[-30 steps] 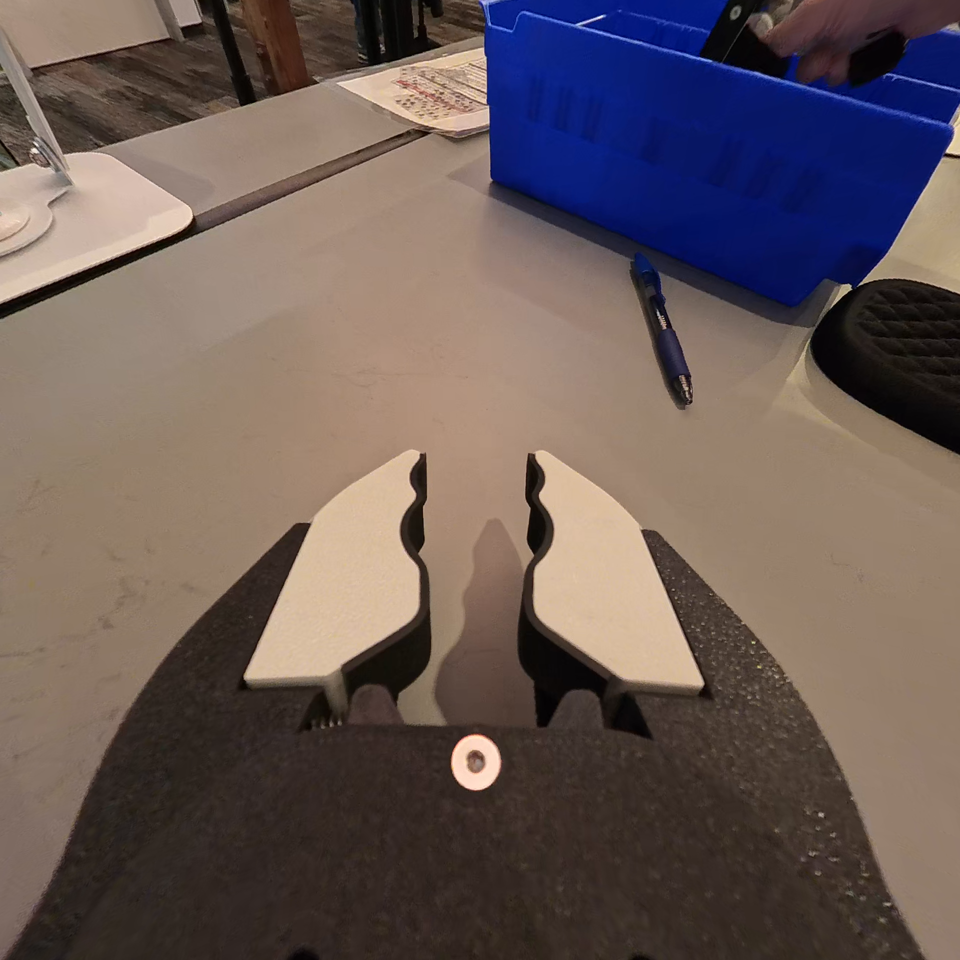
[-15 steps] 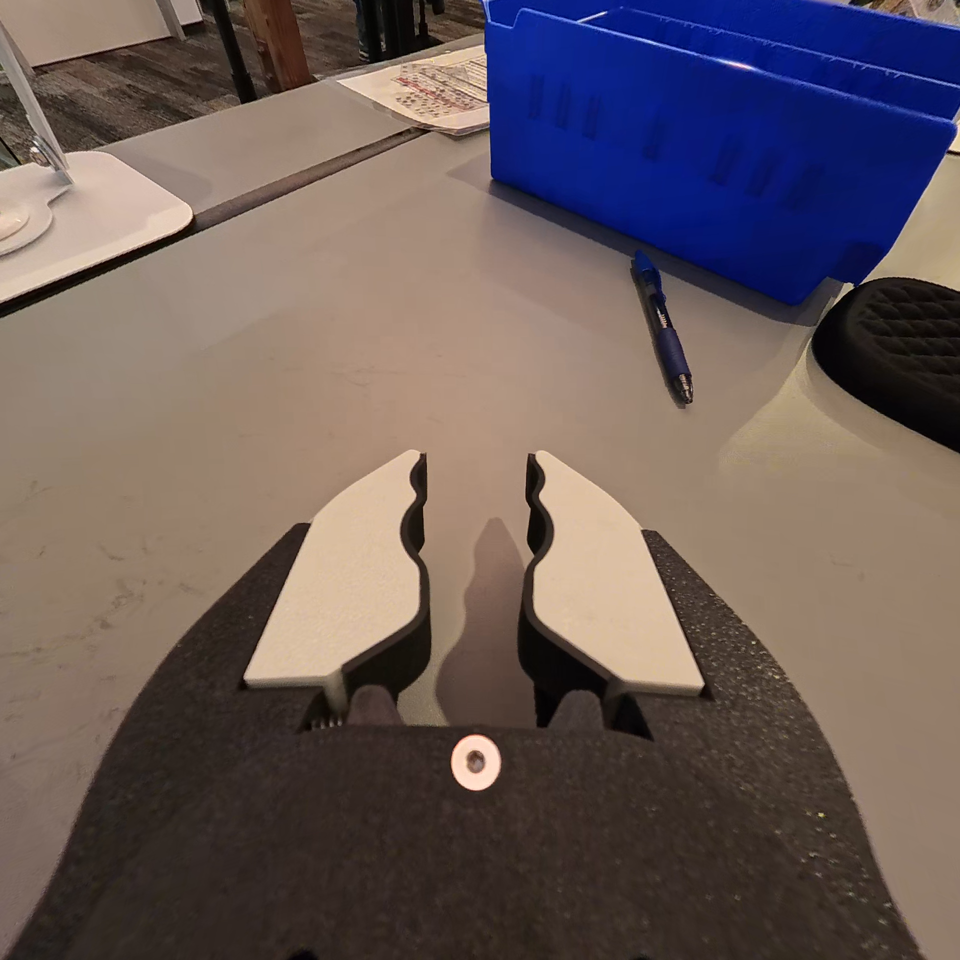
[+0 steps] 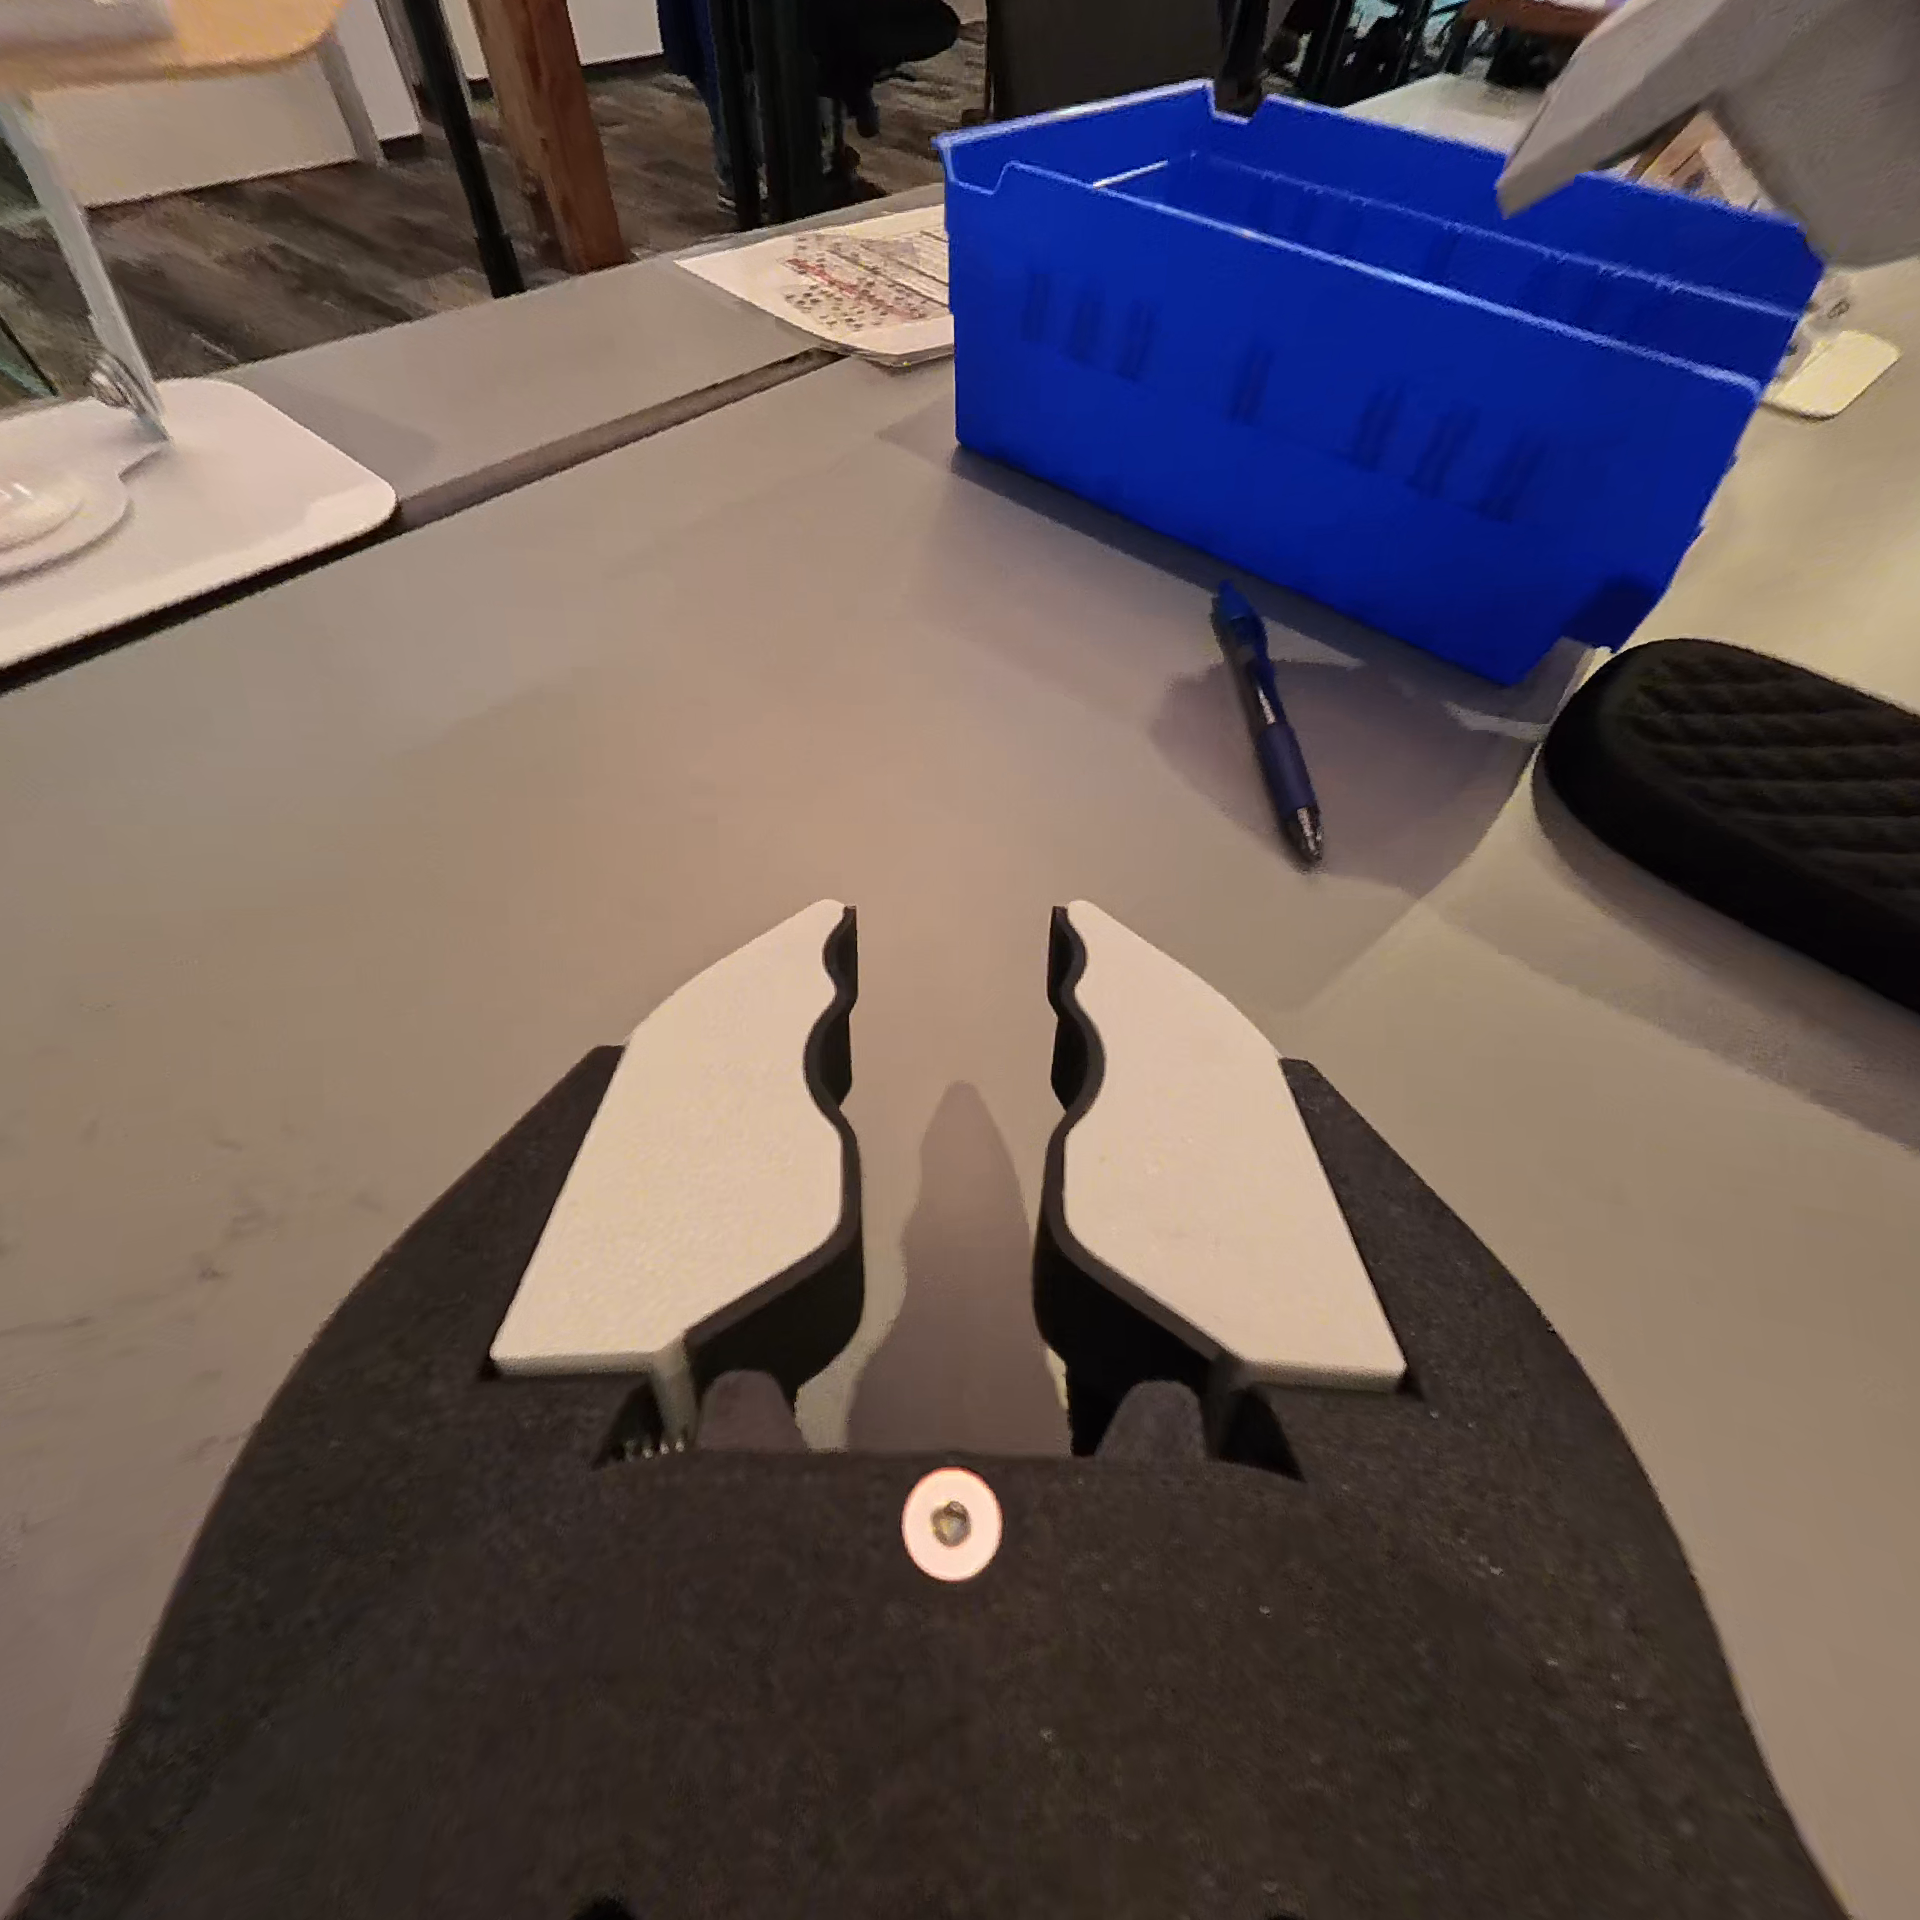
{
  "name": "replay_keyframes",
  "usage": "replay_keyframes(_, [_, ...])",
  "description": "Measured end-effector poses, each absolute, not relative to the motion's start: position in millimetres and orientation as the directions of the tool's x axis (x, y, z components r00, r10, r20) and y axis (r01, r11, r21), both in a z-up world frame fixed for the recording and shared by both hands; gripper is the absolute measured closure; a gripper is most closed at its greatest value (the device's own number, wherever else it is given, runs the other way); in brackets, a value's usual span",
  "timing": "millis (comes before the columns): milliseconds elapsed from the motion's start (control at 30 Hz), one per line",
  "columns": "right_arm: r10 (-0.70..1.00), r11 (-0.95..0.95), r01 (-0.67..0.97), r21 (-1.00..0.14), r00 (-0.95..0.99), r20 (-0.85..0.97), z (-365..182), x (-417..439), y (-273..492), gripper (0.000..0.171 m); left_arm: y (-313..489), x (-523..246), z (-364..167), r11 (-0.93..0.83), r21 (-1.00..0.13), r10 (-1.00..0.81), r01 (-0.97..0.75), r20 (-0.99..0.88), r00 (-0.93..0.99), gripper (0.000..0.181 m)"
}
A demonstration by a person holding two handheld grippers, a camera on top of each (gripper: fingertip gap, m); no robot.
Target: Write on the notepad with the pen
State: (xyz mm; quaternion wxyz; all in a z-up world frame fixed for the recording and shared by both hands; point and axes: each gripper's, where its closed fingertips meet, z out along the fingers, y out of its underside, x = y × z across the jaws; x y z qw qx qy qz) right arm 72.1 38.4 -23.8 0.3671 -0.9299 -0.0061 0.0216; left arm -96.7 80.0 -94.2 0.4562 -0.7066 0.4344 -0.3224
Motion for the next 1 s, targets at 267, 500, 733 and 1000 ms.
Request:
replay_keyframes(267, [-0.204, -0.838, -0.174, -0.517, 0.979, 0.002, -95, 75, 38, 0.131, 73, -95, -83, -0.215, -0.933, -0.912, -0.290, 0.086, 0.401, 0.146])
replay_keyframes(500, [-0.358, -0.858, -0.306, -0.413, 0.932, 0.052, -132, 86, 42, 0.127, 73, -98, -77, -0.251, -0.937, -0.910, -0.244, 0.142, 0.390, 0.146])
replay_keyframes(733, [-0.431, -0.834, -0.413, -0.367, 0.901, -0.035, -152, 84, 42, 0.128, 71, -96, -80, -0.308, -0.924, -0.907, -0.224, 0.215, 0.361, 0.146])
replay_keyframes(1000, [-0.304, -0.873, -0.260, -0.413, 0.951, 0.045, -159, 78, 57, 0.154, 74, -98, -80, -0.324, -0.922, -0.901, -0.212, 0.233, 0.365, 0.147])
